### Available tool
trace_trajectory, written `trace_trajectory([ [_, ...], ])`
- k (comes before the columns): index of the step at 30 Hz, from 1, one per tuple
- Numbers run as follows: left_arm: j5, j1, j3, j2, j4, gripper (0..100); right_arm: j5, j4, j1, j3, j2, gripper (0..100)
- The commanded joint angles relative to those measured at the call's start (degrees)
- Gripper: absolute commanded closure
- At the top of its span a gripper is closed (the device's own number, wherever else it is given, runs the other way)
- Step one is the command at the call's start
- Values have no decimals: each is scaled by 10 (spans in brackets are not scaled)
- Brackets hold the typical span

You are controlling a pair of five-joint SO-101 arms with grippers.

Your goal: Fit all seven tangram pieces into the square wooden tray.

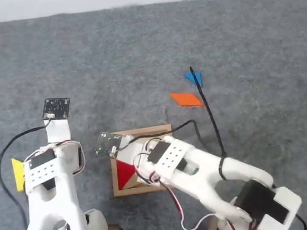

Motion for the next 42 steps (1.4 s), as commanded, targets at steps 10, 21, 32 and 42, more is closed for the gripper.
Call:
trace_trajectory([
  [10,-7,-1,-29,1,-10,986,-4,-8,-62,-32,-4,992],
  [21,-7,-1,-29,1,-9,986,-3,53,-44,-36,-82,992],
  [32,-8,0,-29,1,-9,985,24,142,199,-37,-235,965],
  [42,-8,0,-28,1,-11,985,6,61,342,-37,-196,848],
])
